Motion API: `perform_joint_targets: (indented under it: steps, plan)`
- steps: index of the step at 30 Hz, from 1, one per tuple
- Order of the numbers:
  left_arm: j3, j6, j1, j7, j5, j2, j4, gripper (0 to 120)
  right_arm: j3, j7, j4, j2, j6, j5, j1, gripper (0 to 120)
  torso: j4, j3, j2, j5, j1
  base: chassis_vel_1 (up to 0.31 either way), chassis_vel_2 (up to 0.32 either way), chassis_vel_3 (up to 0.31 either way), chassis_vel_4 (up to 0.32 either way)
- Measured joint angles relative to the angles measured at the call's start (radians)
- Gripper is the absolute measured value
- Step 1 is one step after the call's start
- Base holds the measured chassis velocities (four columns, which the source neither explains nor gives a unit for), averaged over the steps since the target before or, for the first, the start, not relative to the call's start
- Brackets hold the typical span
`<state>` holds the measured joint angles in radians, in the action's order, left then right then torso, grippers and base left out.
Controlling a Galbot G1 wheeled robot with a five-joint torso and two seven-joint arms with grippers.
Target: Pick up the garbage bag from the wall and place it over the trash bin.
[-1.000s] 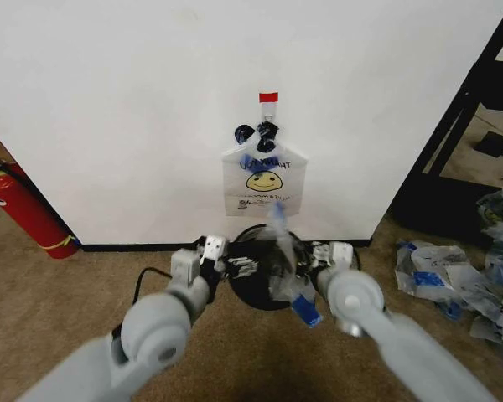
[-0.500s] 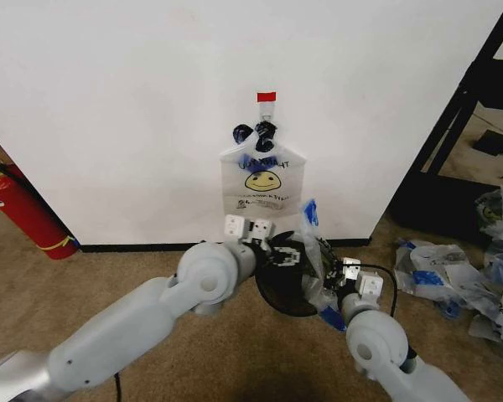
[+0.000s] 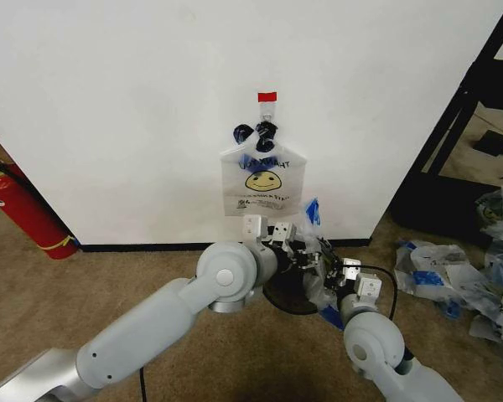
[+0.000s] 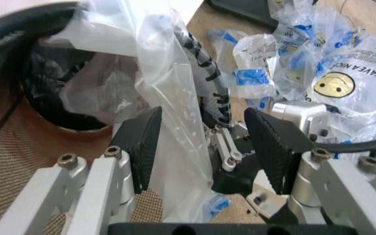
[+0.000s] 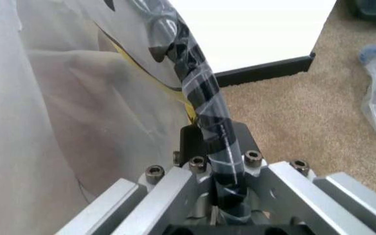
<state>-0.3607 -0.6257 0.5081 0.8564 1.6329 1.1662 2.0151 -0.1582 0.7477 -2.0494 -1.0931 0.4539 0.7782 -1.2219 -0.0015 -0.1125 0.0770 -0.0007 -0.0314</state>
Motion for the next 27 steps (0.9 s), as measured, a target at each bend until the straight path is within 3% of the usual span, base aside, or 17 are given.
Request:
perform_joint_targets:
  steps: [10,19,27]
  plan:
    - [-0.003,0.029,0.003,-0.031,-0.048,0.025,-0.055,52,-0.003,-0.007,-0.013,0.005,0.005,0.007,-0.013,0,0.0000,0.000,0.000,-0.0001,0.000,0.000,0.000,0.000,0.000]
    - [-0.024,0.034,-0.001,-0.035,-0.067,0.044,-0.069,29,-0.007,-0.015,-0.007,0.002,0.005,0.002,-0.022,0,0.0000,0.000,0.000,0.0000,0.000,0.000,0.000,0.000,0.000]
    - [-0.032,0.035,-0.004,-0.035,-0.098,0.044,-0.082,0,-0.008,-0.019,-0.005,0.001,0.001,-0.002,-0.023,0,0.0001,0.000,0.000,0.0000,0.000,0.000,0.000,0.000,0.000]
